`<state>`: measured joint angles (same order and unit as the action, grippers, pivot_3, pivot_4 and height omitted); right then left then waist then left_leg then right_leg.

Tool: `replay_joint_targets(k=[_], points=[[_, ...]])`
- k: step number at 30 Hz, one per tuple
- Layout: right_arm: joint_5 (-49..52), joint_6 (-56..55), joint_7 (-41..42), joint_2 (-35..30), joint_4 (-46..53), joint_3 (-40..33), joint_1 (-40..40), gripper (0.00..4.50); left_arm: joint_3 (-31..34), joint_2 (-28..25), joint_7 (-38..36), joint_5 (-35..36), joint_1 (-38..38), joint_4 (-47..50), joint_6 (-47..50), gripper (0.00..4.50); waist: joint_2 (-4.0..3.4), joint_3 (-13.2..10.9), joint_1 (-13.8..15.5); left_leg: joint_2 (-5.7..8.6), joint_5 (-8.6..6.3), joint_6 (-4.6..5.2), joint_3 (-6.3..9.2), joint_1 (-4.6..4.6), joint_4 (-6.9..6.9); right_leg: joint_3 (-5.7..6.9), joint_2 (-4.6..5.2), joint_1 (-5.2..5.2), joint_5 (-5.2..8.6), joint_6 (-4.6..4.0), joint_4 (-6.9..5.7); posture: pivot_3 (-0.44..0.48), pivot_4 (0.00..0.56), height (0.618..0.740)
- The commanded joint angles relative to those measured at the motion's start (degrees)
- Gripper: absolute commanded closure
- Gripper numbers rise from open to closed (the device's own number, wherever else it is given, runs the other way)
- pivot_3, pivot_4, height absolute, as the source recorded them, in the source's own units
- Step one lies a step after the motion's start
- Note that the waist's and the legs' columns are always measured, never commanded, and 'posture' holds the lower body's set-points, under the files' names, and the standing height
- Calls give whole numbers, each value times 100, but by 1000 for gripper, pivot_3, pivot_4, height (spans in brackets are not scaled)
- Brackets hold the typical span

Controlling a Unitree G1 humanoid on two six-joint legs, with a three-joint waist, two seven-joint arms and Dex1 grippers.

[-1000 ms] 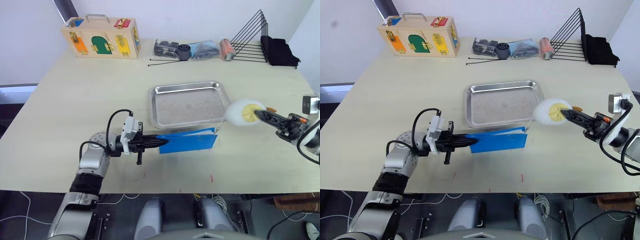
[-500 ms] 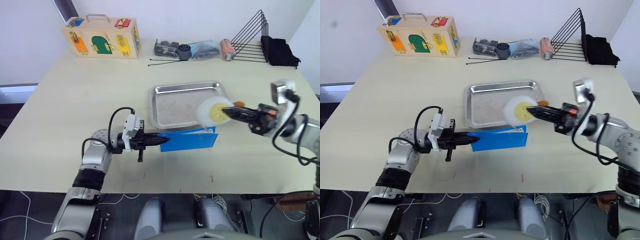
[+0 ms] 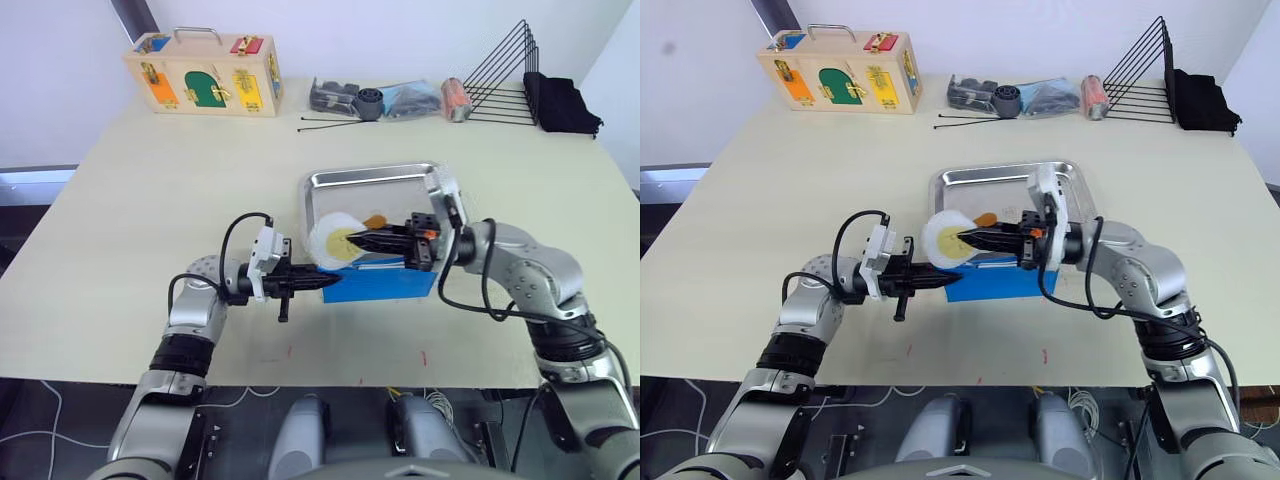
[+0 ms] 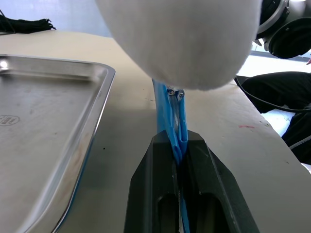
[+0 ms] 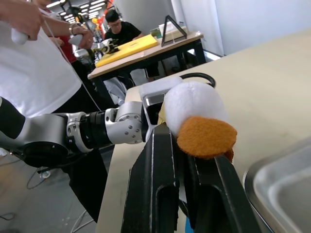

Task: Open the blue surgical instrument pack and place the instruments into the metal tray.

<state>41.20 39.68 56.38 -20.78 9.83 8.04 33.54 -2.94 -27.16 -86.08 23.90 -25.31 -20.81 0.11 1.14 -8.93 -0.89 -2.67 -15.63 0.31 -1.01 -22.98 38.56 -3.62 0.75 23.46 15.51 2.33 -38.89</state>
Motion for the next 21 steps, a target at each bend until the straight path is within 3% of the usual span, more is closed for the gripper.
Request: replay_joint_targets(k=[1, 10, 13, 20, 21], points=[[30, -271, -7, 193, 156, -101, 116, 4398, -93, 18, -27, -63, 75, 69, -46, 4500, 0, 0, -1, 0, 0, 0, 0, 0, 0, 0, 0, 0, 0, 0, 0, 0, 150, 740], [-195, -437, 873, -635, 819, 276, -455, 4398, -84, 10, -16, -79, 95, 53, -65, 4500, 0, 0, -2, 2, 0, 0, -2, 0, 0, 0, 3, 0, 0, 0, 1, 0, 150, 740], [-531, -725, 1194, -888, 882, 571, -555, 3512, -82, 9, -24, -78, 81, 38, -65, 4500, 0, 0, -4, 1, 0, 0, -1, 4, 0, -1, 1, -1, 0, 0, -1, 0, 150, 740], [-1003, -1242, 1496, -1026, 756, 855, -727, 39, -97, 53, -21, -94, 52, -17, -90, 4500, 0, 0, 4, 1, 0, 0, -2, 3, 0, -1, 1, -1, 0, 0, 1, 0, 150, 740], [-962, -1216, 1528, -1077, 789, 801, -744, 39, -94, 54, -18, -93, 56, -11, -89, 4500, 0, 0, 6, 2, 0, 0, -2, 3, 1, -1, 2, -1, 0, 0, 1, 0, 150, 740]])
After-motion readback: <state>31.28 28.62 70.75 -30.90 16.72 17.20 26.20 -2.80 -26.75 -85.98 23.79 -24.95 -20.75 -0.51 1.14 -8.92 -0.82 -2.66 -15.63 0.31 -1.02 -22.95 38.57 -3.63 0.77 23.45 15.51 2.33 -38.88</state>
